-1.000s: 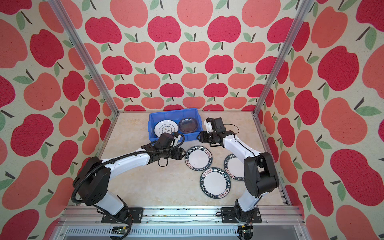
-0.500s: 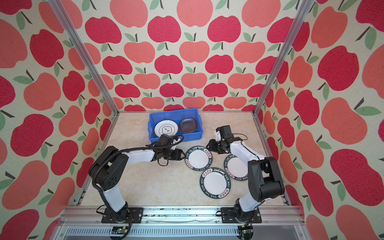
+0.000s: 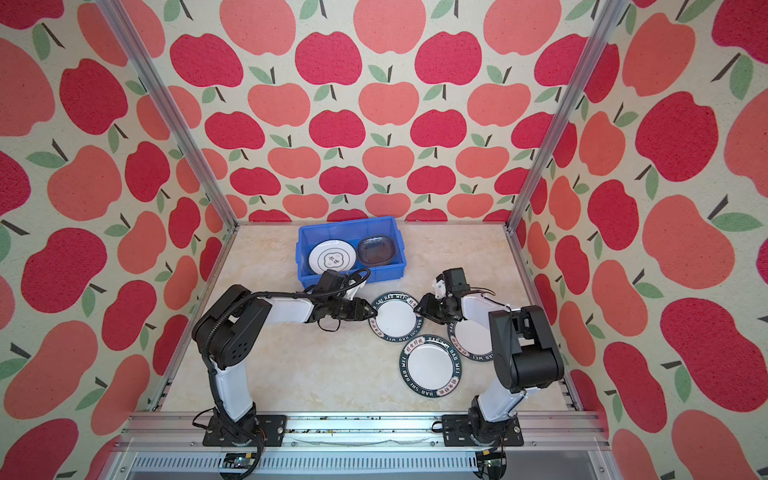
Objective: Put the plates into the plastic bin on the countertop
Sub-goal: 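Move both grippers to the green-rimmed plate nearest the bin, then grip opposite edges of the green-rimmed plate with both grippers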
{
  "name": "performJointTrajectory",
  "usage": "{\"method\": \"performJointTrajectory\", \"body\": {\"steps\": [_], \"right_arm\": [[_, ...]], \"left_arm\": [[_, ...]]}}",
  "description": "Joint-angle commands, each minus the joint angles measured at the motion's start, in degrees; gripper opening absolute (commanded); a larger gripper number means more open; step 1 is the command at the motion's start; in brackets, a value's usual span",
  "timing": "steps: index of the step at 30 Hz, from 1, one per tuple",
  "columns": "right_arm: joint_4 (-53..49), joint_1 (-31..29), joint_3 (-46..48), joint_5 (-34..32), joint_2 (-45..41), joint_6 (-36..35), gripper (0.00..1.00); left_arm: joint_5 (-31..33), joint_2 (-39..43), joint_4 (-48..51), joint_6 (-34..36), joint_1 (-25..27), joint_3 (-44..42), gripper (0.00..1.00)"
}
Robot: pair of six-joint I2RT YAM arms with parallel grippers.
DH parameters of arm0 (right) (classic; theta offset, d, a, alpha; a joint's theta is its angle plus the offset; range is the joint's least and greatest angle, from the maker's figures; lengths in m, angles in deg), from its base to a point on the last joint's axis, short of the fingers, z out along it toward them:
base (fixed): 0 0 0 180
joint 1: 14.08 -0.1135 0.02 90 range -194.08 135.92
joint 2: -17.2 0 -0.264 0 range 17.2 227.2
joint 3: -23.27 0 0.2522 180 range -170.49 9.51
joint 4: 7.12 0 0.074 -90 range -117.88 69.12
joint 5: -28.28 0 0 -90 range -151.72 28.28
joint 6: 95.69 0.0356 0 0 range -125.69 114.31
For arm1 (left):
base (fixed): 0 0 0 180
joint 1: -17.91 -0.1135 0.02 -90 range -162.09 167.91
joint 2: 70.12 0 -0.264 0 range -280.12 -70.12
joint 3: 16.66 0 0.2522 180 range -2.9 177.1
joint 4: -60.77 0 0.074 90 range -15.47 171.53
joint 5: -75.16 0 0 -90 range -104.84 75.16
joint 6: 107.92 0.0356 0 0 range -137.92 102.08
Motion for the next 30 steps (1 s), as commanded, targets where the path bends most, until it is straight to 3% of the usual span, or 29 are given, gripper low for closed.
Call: {"method": "performJointTrajectory", "body": {"steps": [1, 6, 12, 21, 27, 30], "right_arm": [[3.5, 0.5, 1.4, 3.5, 1.9, 1.8, 0.46], [9.6, 0.9, 3.1, 8.0, 3.0, 3.8, 0.35], [13.5, 1.4, 3.6, 12.7, 2.7, 5.2, 0.25], [18.4, 1.4, 3.4, 20.6, 1.4, 8.3, 0.25], [18.9, 1.3, 3.6, 26.4, -1.8, 8.0, 0.25], [19.4, 1.1, 3.7, 28.0, -2.7, 8.0, 0.26]], "left_arm": [[-2.4, -2.2, -1.2, -1.3, 0.0, 0.6, 0.41], [-2.2, -3.0, -1.4, -1.9, -0.1, 0.8, 0.39], [-1.3, -2.9, -0.6, -2.0, -0.3, 1.3, 0.3], [-3.8, -0.9, -3.5, -4.6, -0.6, 0.6, 0.25], [-10.0, 3.4, -12.2, -10.7, -1.9, -1.9, 0.0], [-11.8, 6.7, -15.3, -13.2, -2.5, -3.3, 0.0]]}}
